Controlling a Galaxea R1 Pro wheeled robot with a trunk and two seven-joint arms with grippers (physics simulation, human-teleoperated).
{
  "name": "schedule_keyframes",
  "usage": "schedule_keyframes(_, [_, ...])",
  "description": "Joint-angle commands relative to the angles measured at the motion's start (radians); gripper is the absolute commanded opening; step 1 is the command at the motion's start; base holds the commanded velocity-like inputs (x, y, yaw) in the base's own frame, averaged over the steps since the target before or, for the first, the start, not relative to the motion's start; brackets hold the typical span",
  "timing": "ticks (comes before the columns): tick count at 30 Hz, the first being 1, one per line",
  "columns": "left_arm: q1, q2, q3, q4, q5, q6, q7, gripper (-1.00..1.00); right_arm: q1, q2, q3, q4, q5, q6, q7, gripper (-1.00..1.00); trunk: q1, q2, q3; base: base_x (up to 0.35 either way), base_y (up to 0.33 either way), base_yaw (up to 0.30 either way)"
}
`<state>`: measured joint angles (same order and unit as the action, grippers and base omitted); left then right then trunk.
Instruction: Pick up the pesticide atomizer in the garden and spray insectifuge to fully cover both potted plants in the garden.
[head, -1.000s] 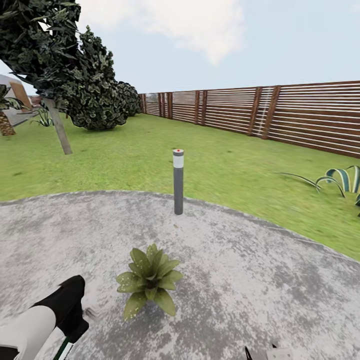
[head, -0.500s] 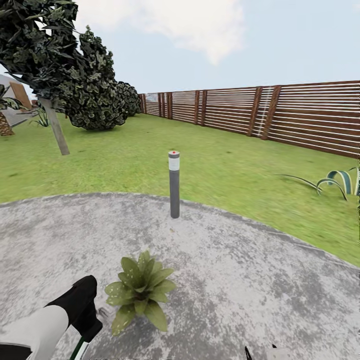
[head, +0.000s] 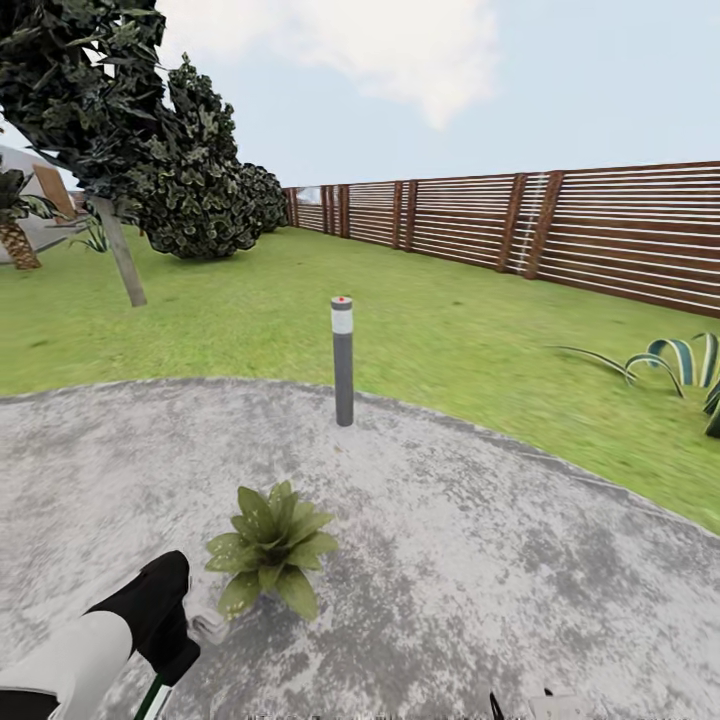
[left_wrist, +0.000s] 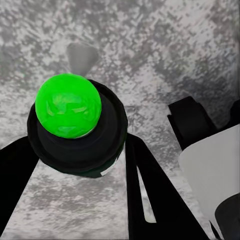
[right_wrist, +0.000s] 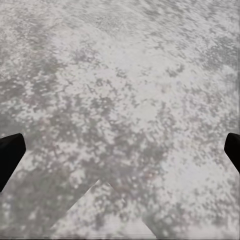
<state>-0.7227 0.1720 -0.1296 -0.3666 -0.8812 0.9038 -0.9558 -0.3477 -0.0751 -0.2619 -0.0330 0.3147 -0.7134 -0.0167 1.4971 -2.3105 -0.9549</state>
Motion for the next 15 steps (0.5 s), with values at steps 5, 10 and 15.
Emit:
schedule_keyframes(5, [0.0,0.002,0.012,-0.004,-0.009,0.034,-0.008,-1.0,0.0,0.0,-0.008,0.001,0.01,-0.003,-0.002,1.0,-0.001,0.0,-0.001,-0.125,-0.031,0.26])
schedule_keyframes(10, [-0.001,-0.009,0.014,-0.017,-0.01,0.089,-0.008,-1.0,0.0,0.0,-0.008,0.001,0.01,-0.003,-0.002,1.0,-0.001,0.0,-0.001,0.001,-0.002,0.278])
schedule_keyframes(15, [-0.001,-0.014,0.018,-0.032,-0.011,0.097,-0.007,-1.0,0.0,0.0,-0.008,0.001,0.01,-0.003,-0.002,1.0,-0.001,0.0,-0.001,0.033,0.0,0.197])
